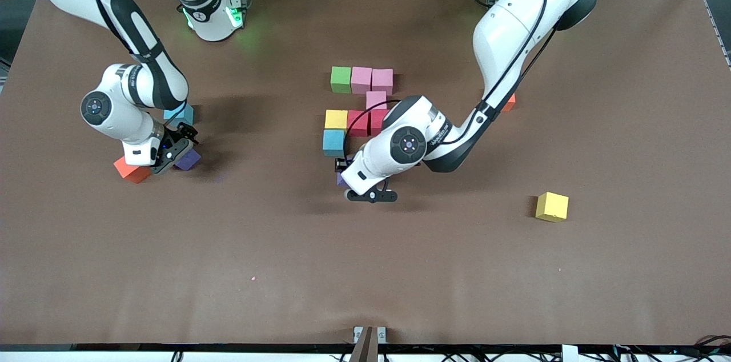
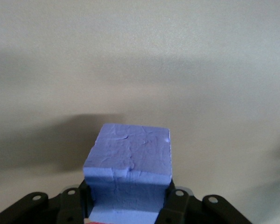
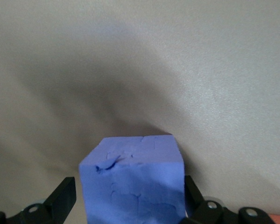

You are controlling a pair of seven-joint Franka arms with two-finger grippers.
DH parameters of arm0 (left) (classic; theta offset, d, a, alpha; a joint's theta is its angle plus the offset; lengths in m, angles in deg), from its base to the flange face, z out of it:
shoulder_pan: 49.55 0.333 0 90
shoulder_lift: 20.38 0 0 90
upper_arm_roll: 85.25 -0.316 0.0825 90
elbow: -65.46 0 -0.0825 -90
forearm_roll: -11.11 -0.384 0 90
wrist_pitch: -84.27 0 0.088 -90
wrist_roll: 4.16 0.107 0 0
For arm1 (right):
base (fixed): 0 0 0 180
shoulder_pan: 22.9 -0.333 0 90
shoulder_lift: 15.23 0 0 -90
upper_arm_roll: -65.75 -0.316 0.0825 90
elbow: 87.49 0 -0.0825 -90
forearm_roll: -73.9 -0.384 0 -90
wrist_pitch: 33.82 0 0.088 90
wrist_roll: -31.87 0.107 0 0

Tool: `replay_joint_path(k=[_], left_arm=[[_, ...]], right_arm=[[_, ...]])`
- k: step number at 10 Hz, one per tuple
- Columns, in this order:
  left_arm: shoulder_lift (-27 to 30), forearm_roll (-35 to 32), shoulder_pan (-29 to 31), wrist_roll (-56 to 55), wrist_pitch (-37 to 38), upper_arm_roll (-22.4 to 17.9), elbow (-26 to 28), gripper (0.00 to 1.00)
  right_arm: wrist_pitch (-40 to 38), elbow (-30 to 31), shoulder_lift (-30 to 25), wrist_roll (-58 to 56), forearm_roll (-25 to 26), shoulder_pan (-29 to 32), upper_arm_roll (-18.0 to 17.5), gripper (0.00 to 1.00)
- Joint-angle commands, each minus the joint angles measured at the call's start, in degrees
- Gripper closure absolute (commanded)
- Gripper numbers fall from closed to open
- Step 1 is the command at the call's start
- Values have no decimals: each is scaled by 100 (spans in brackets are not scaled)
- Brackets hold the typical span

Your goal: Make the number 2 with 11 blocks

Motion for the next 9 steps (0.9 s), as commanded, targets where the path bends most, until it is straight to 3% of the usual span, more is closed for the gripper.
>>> replay_joint_path(k=[1,9], left_arm=[[-153,591,-88,-84,-108,-146,-154,67],[-259,796,-360,-102,-73,-340,-58,63]], right_arm=[[19,-63,62,-73,52,61,-20,0],[19,-63,44,-73,44,132,-29,0]])
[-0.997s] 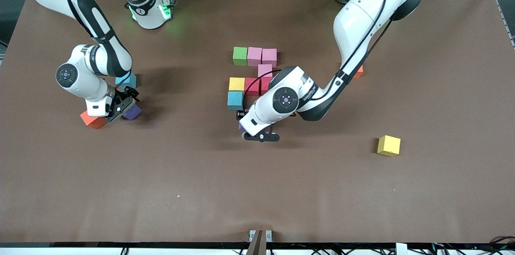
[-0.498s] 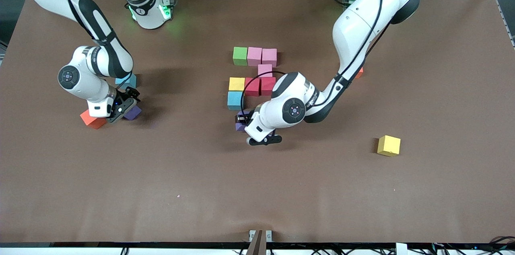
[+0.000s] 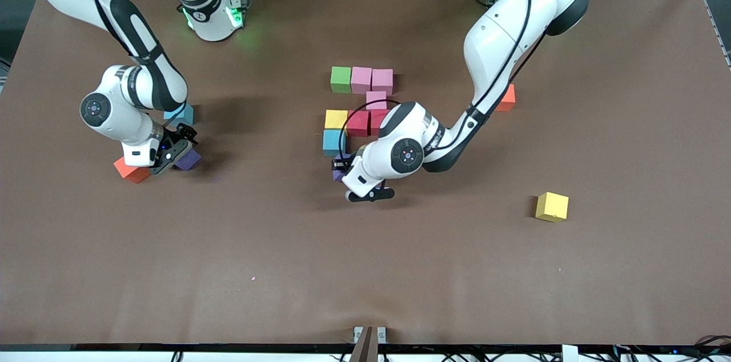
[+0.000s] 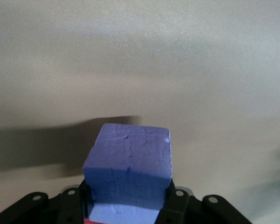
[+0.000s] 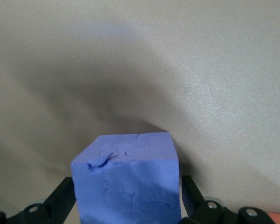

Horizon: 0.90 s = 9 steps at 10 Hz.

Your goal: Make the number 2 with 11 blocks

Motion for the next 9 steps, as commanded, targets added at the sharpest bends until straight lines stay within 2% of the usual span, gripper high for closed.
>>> replay_joint_path(k=[1,9], left_arm=[[-2,163,-133,-38,5,-94,-59,63],[-11,163,-282,32,-4,-226,-103,63]], right_arm=[[16,-39,10,-64,44,99,-47,0],[16,-108,19,-116,52,91,-47,2]])
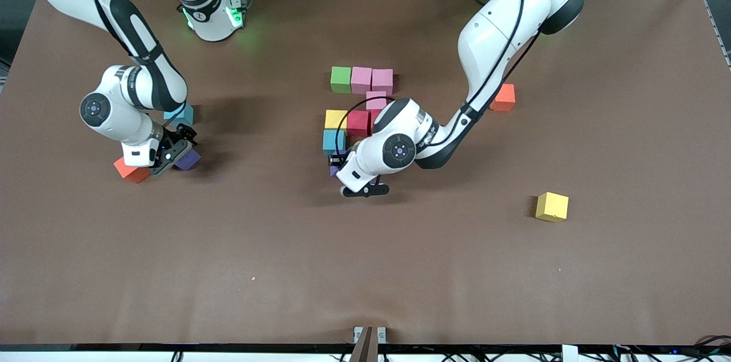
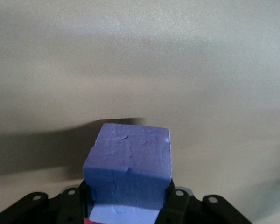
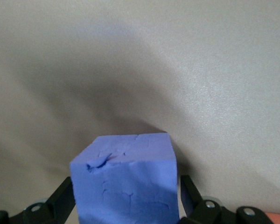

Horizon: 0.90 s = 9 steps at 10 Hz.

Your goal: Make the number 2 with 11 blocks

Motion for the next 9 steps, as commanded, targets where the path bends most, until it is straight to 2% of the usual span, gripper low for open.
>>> replay_joint_path(k=[1,4,5,7,9], left_arm=[[-9,163,-107,32,-4,-106,-102,62],[-9,154,-195,119,-30,-210,-102,59],[0,154,-352,120,-30,-333,-110,58],[0,154,-380,120,-39,-396,-119,58],[0,163,-388,120,-39,-396,-128,58]], right_arm=[[9,-124,27,-258,52,90,-47,2],[9,-141,45,-286,17,90,-47,2],[9,-141,53,-286,0,90,-47,12],[-8,-150,62,-286,8,82,-56,54],[-61,-203,27,-277,8,55,-56,58]])
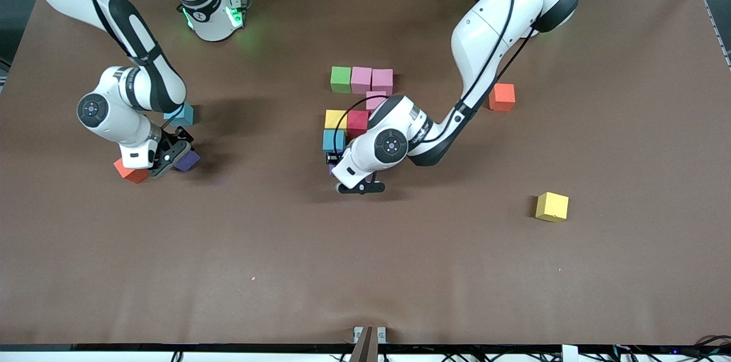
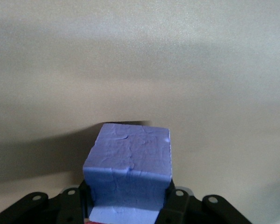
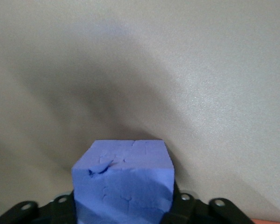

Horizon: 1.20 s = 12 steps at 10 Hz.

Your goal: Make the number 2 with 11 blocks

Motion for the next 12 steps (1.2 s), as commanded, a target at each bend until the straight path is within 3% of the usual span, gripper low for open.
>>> replay_joint_path(k=[1,2,12], left_arm=[[-1,163,-137,85,-20,-125,-94,58],[-1,163,-138,85,-20,-125,-94,58],[-53,163,-182,85,-178,-116,-129,58]], right_arm=[[-63,-100,-3,-87,9,56,-50,60],[-63,-109,-47,-96,9,73,-59,64],[-36,-241,-30,-105,0,82,-112,64]])
